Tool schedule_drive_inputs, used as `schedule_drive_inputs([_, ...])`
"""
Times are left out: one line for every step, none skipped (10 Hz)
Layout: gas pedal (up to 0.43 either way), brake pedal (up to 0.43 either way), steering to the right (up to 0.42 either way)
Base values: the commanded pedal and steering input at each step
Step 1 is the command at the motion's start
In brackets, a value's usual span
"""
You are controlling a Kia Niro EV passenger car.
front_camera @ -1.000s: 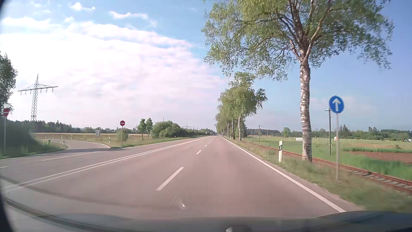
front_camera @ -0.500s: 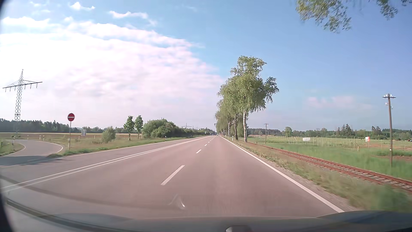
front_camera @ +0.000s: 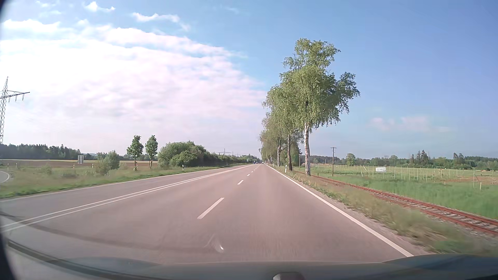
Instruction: Follow the waypoints while adhering to traffic rules and regulations
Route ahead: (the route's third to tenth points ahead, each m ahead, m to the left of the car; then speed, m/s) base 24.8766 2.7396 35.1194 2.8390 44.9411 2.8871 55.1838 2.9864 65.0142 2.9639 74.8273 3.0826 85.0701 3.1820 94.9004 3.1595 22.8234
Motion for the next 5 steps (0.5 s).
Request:
schedule_drive_inputs([0.220,0.000,0.001])
schedule_drive_inputs([0.220,0.000,0.001])
schedule_drive_inputs([0.220,0.000,0.001])
schedule_drive_inputs([0.220,0.000,0.000])
schedule_drive_inputs([0.220,0.000,0.000])
